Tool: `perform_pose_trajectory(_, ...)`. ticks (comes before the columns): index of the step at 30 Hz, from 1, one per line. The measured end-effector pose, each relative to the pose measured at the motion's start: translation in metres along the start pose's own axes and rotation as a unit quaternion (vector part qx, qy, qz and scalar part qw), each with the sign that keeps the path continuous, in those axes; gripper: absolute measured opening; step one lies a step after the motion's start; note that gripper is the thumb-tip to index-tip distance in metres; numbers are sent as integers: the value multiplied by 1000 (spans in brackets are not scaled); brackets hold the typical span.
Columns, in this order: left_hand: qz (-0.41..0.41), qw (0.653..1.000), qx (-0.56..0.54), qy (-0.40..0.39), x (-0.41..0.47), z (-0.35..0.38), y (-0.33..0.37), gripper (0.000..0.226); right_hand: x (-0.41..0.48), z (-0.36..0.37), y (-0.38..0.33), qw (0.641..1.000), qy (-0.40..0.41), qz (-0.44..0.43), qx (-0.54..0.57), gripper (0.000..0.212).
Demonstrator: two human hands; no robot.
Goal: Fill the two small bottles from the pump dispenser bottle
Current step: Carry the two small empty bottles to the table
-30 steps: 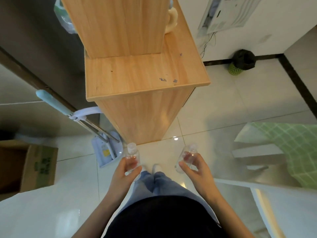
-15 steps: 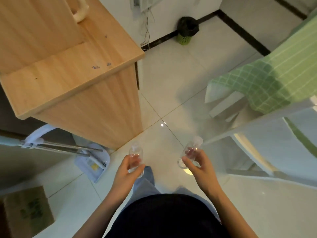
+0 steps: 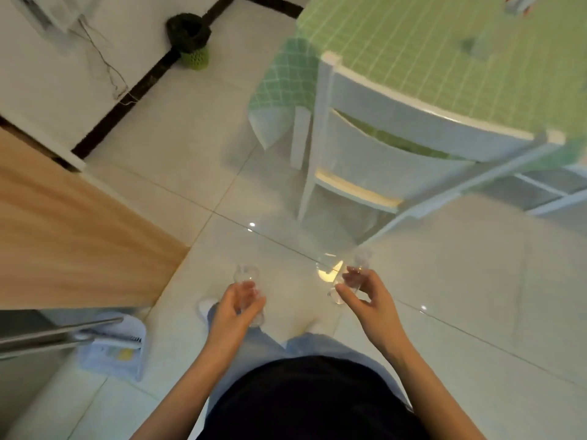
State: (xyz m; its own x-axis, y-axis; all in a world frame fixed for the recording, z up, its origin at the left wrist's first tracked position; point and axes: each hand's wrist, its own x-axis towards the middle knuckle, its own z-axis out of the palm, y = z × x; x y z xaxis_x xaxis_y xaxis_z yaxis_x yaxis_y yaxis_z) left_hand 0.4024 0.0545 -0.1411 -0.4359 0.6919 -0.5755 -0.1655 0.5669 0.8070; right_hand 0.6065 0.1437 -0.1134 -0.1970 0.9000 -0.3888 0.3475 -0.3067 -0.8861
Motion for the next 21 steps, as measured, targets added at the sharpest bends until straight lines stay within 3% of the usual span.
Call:
perform_pose_trajectory(8, 34, 989, 61, -132, -17, 130, 27, 26, -53, -120, 48, 986, 151, 34, 55, 17)
perform_pose_trajectory(13, 54, 955, 153, -247, -25, 200, 53, 23, -78, -162, 74, 961, 250, 65, 103, 24)
perform_pose_trajectory(21, 67, 899, 242, -360, -21, 314, 84, 26, -78, -217, 101, 903, 381, 120, 157, 23)
